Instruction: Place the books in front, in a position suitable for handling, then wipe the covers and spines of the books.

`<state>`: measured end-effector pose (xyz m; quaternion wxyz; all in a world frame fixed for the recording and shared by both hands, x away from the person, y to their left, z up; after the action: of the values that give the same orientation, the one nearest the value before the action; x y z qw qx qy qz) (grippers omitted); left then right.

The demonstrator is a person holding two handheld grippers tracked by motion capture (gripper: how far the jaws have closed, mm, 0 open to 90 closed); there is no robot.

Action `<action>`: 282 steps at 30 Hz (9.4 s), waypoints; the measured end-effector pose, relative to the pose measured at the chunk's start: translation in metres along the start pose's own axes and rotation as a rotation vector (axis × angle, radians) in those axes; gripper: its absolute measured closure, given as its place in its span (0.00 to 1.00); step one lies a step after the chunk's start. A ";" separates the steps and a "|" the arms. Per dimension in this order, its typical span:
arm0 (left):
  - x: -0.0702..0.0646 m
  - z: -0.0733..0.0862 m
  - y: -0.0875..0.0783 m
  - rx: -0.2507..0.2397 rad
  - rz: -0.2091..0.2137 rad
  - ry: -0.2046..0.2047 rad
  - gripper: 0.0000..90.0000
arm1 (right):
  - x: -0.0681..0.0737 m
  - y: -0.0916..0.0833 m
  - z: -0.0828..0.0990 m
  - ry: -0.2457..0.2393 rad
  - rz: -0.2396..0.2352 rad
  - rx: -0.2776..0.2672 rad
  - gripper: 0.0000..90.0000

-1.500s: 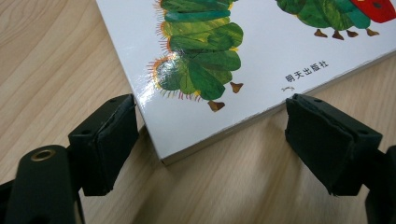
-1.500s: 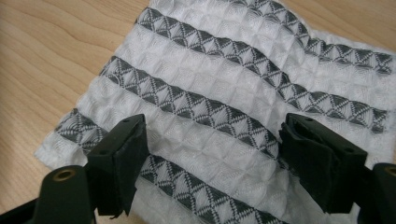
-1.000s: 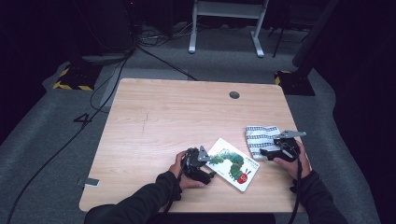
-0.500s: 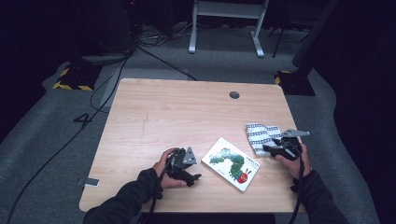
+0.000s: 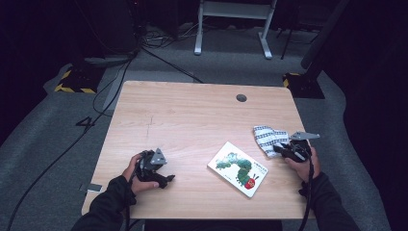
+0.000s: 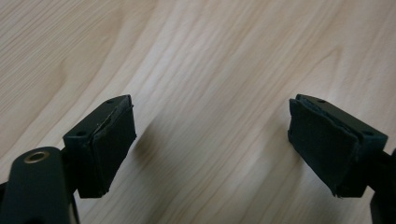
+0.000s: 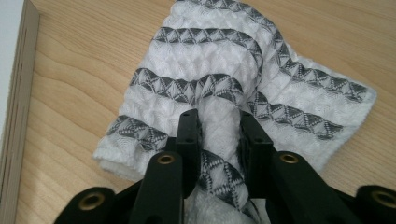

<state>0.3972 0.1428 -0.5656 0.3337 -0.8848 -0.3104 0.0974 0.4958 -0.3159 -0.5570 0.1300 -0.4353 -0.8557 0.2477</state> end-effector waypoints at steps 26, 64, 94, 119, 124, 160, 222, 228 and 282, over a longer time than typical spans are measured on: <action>0.020 0.004 0.004 -0.057 0.006 -0.049 0.09 | 0.033 -0.033 -0.043 -0.054 -0.076 -0.159 0.91; 0.018 0.003 0.007 -0.054 -0.003 -0.068 0.07 | 0.195 -0.003 -0.016 -0.382 -0.513 0.102 0.89; 0.017 0.001 0.009 -0.047 0.000 -0.062 0.06 | 0.184 0.042 -0.047 -0.386 -0.392 0.077 0.88; 0.015 0.000 0.010 -0.051 0.007 -0.056 0.05 | 0.109 -0.017 -0.006 -0.236 -0.230 0.104 0.88; 0.015 0.000 0.010 -0.051 0.008 -0.056 0.05 | 0.108 0.017 -0.030 -0.261 -0.194 0.096 0.88; 0.013 0.001 0.009 -0.051 0.013 -0.054 0.05 | 0.154 -0.041 0.010 -0.297 -0.359 0.113 0.88; 0.011 0.000 0.010 -0.050 0.020 -0.044 0.05 | 0.117 -0.018 -0.006 -0.288 -0.255 0.100 0.88; 0.011 0.000 0.010 -0.049 0.021 -0.046 0.05 | 0.114 0.015 -0.028 -0.275 -0.226 0.093 0.88; 0.010 0.000 0.010 -0.051 0.024 -0.045 0.05 | 0.137 0.034 -0.055 -0.311 -0.238 0.023 0.89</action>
<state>0.4102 0.1428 -0.5717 0.3031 -0.8942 -0.3095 0.1133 0.4625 -0.1711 -0.5274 0.0295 -0.2858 -0.9081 0.3045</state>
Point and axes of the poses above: each handheld gripper's, and its own axes: y roughly forward along the jaws, z roughly out of its underside, x roughly to its left, the point moved 9 cm from there along y, roughly forward along the jaws, and after that the axes turned 10 degrees about -x, right-handed, at the moved point
